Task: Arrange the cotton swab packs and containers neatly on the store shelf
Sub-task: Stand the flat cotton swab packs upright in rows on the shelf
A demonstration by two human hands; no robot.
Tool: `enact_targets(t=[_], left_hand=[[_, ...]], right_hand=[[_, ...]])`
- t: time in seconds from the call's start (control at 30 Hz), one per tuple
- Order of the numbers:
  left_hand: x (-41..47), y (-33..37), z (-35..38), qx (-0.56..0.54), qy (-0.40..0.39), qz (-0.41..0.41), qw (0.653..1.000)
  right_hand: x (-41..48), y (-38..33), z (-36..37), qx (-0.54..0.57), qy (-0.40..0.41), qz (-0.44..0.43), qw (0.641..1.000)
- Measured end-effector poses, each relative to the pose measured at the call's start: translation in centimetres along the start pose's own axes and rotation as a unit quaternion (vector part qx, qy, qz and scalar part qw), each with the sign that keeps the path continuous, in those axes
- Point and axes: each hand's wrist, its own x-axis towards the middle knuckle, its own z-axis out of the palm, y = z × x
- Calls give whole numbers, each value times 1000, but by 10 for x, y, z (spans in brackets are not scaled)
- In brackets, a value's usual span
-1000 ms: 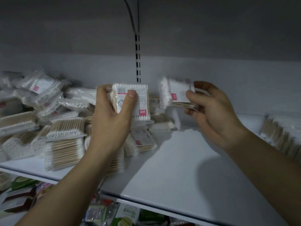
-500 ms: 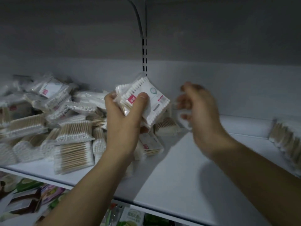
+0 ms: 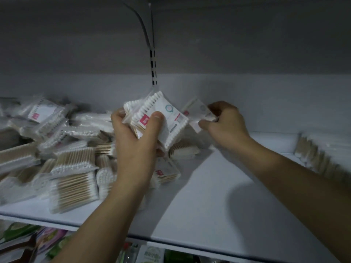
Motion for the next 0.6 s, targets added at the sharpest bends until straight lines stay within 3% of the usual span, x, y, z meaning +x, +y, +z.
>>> enact_targets(t=[0.17, 0.4, 0.6], left_hand=[[-25, -2, 42, -50, -86, -24, 995], [-84, -20, 100, -42, -252, -97, 962], [-116, -20, 125, -48, -324, -110, 938]], right_hand=[[-66, -8, -96, 236, -35, 70, 969], [-123, 32, -203, 187, 4, 97, 978], [-151, 64, -256, 108, 20, 97, 989]])
